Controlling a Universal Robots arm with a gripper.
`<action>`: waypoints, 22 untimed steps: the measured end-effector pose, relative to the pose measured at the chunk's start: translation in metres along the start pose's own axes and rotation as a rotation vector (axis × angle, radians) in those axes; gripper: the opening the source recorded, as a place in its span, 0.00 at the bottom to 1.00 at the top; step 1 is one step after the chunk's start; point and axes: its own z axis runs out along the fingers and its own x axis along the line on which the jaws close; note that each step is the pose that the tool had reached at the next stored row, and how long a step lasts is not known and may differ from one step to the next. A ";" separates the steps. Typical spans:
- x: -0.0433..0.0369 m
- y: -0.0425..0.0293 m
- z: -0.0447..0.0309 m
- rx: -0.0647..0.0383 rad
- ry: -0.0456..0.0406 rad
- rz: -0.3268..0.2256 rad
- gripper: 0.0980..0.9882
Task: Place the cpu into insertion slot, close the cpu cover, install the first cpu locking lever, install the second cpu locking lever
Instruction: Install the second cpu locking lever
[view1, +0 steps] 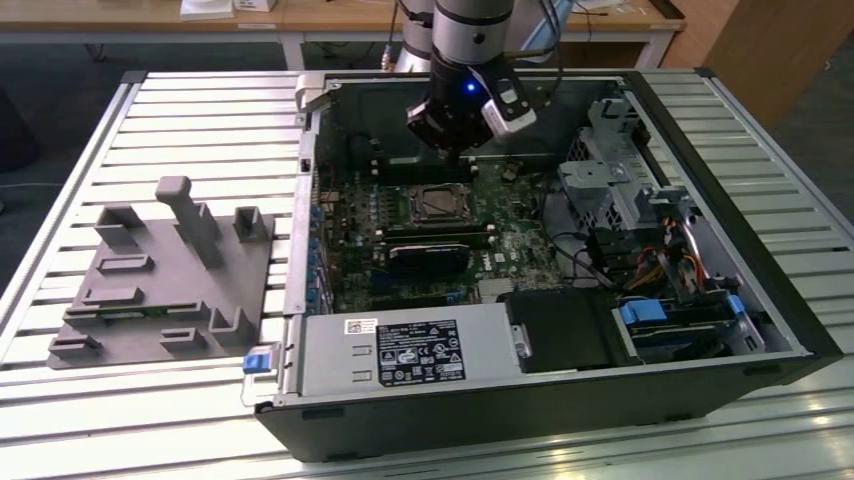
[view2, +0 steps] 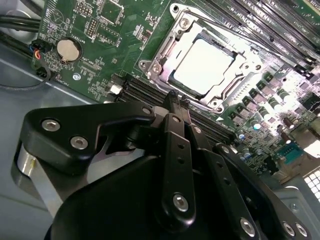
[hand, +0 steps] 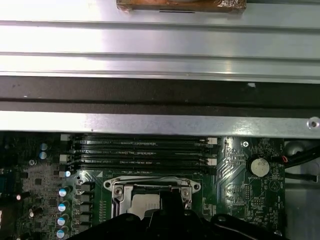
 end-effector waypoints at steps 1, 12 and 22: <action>0.0000 -0.0002 0.0000 0.000 0.0000 0.000 0.01; 0.0000 -0.0046 -0.0002 0.000 0.0000 0.000 0.01; 0.0000 -0.0081 -0.0002 0.000 0.0001 0.000 0.01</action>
